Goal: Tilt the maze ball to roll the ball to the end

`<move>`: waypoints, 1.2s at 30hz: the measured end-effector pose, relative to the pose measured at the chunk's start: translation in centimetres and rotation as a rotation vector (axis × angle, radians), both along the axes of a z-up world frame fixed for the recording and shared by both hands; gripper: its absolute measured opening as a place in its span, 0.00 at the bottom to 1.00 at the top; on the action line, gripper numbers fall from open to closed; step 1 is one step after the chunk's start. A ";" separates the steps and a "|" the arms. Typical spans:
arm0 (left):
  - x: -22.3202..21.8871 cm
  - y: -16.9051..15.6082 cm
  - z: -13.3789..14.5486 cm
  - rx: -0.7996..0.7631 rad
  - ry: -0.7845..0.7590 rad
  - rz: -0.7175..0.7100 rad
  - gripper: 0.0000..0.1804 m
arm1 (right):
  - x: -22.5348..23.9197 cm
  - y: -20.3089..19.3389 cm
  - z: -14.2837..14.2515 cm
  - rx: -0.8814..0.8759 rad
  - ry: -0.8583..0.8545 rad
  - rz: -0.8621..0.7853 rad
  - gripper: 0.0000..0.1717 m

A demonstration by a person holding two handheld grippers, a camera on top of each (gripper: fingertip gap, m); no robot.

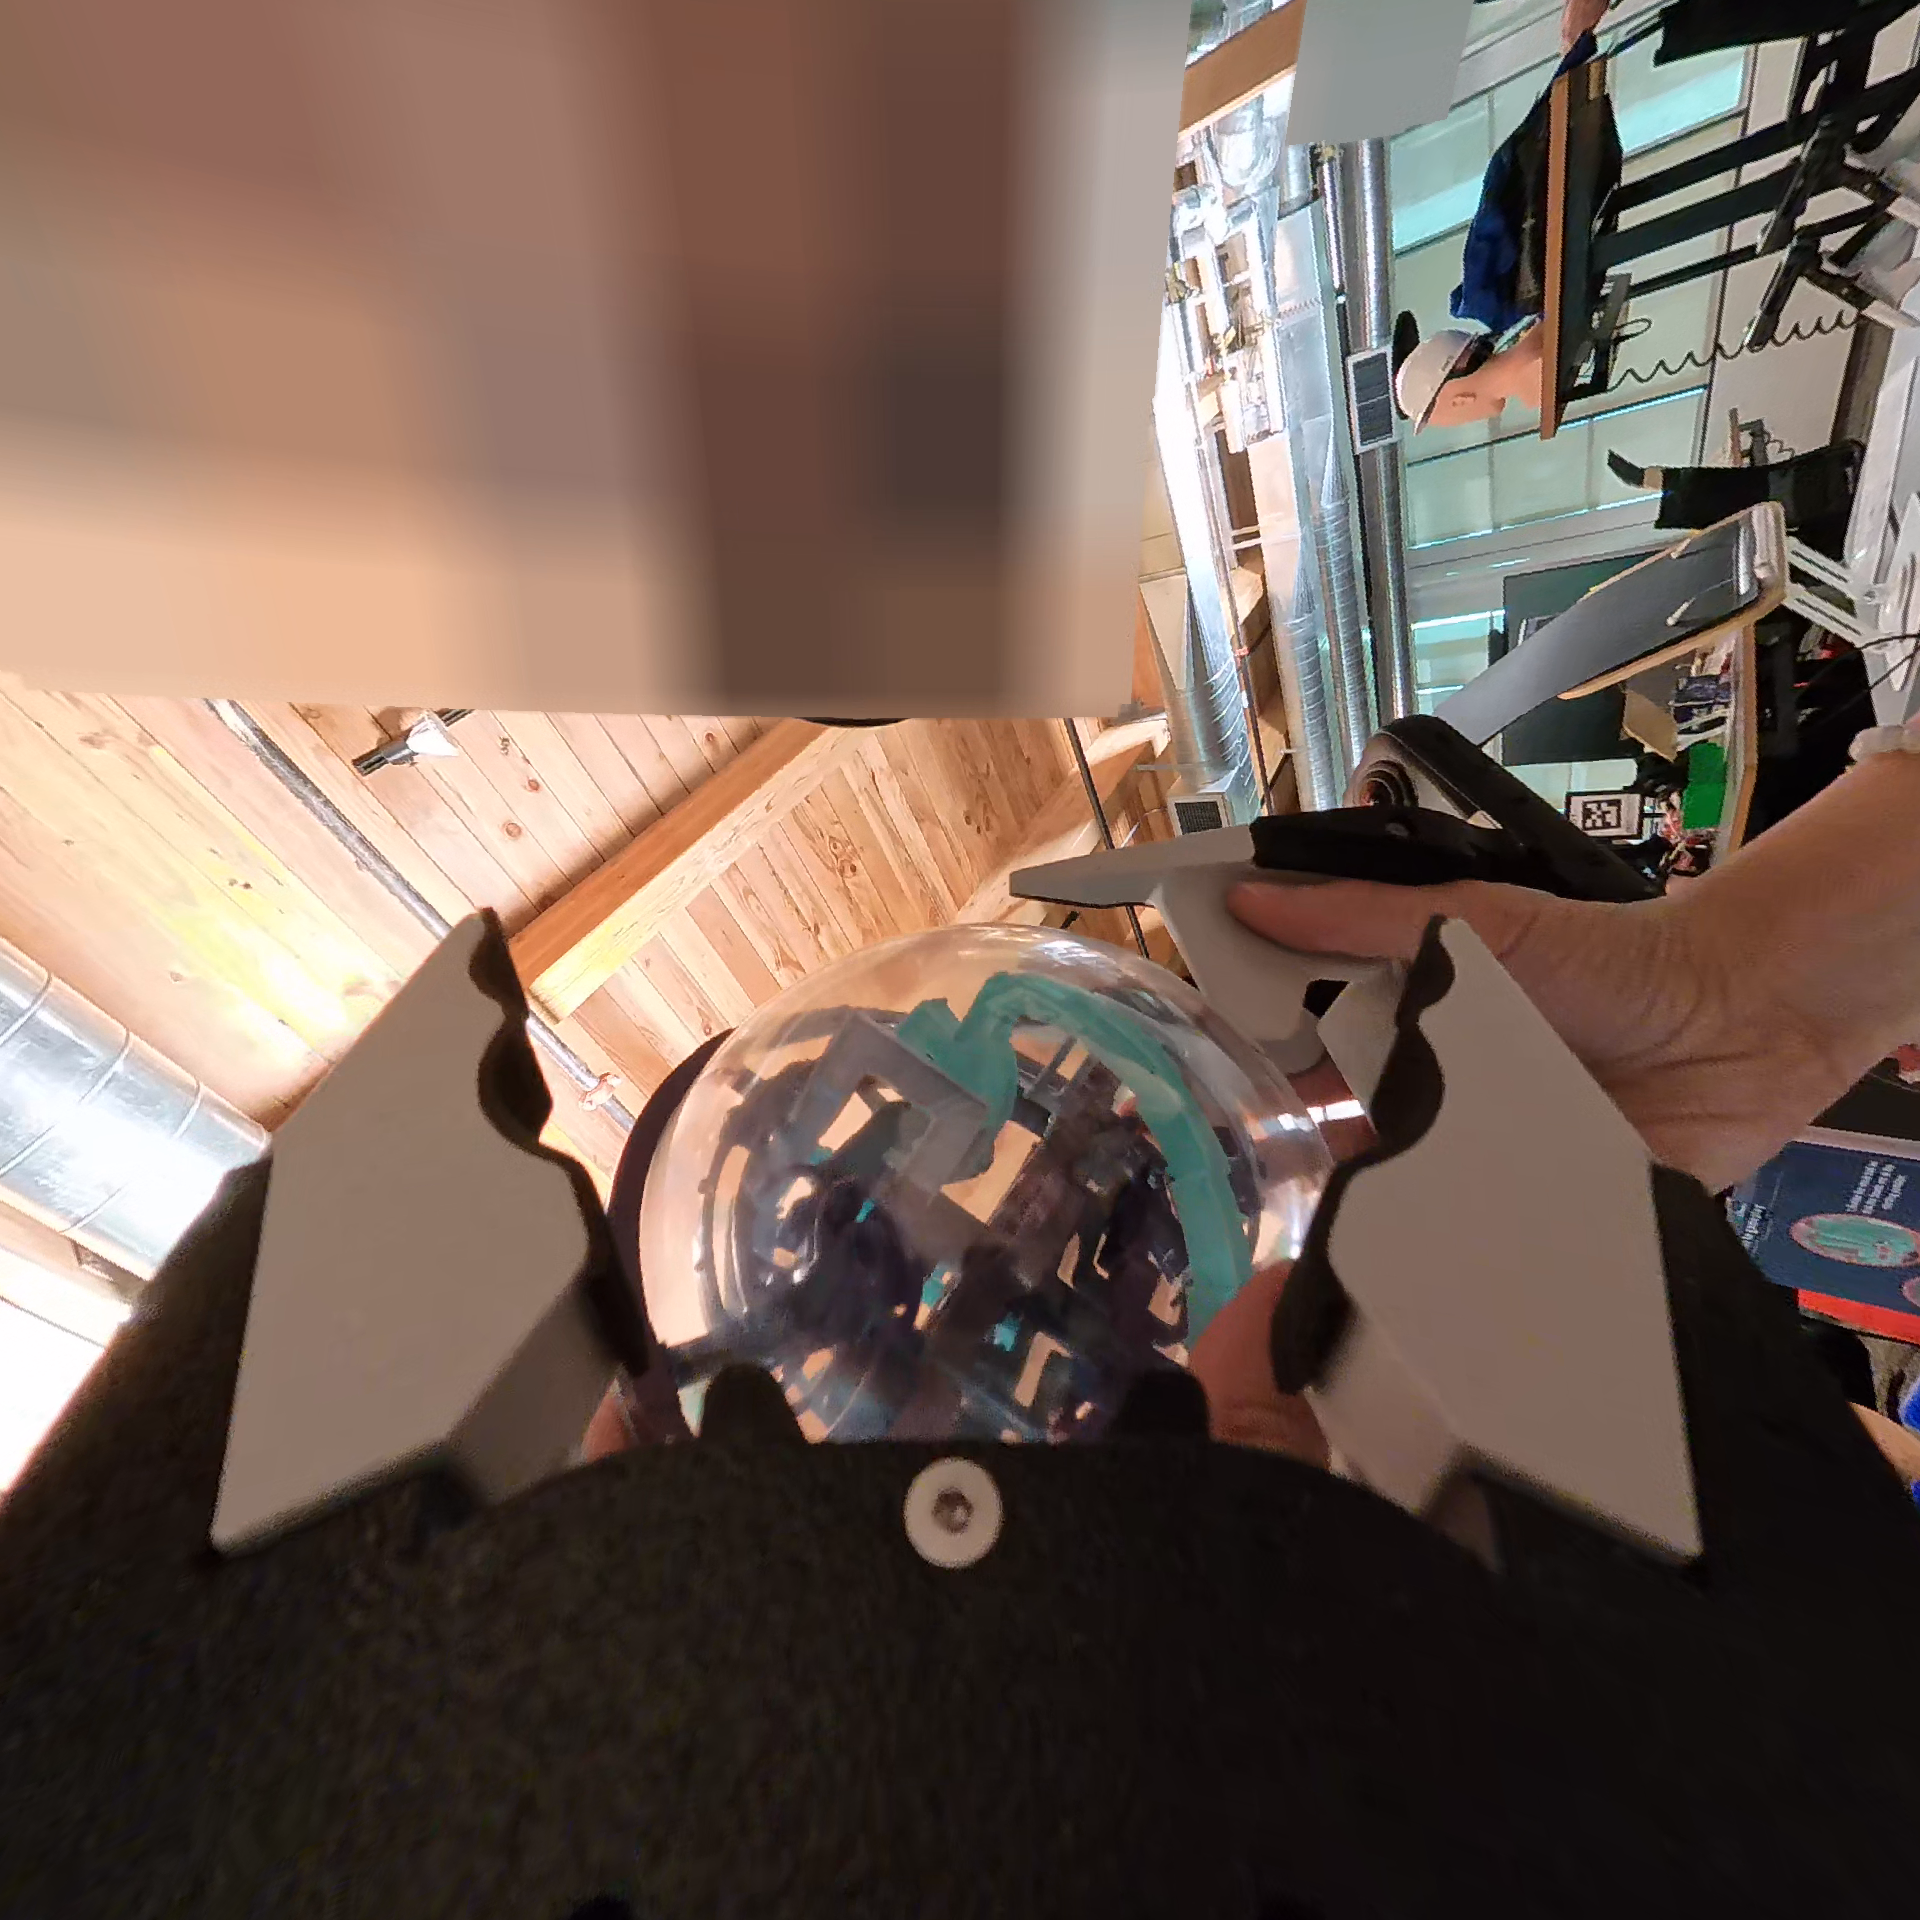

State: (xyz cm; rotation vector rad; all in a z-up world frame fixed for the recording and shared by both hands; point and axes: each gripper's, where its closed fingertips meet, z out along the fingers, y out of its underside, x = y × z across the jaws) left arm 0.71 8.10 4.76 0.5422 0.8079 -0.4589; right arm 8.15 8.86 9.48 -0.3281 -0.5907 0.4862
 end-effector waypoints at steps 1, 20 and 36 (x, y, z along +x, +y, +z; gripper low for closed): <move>0.1 0.0 0.0 -0.002 0.004 0.002 0.87 | 0.1 0.1 0.0 -0.004 0.003 0.001 0.35; 1.6 0.6 0.6 -0.044 0.044 0.128 0.87 | 3.0 3.2 -0.9 -0.138 0.168 0.145 0.35; 2.1 0.5 0.8 -0.051 0.070 0.194 0.87 | 3.5 4.5 -1.4 -0.209 0.216 0.211 0.36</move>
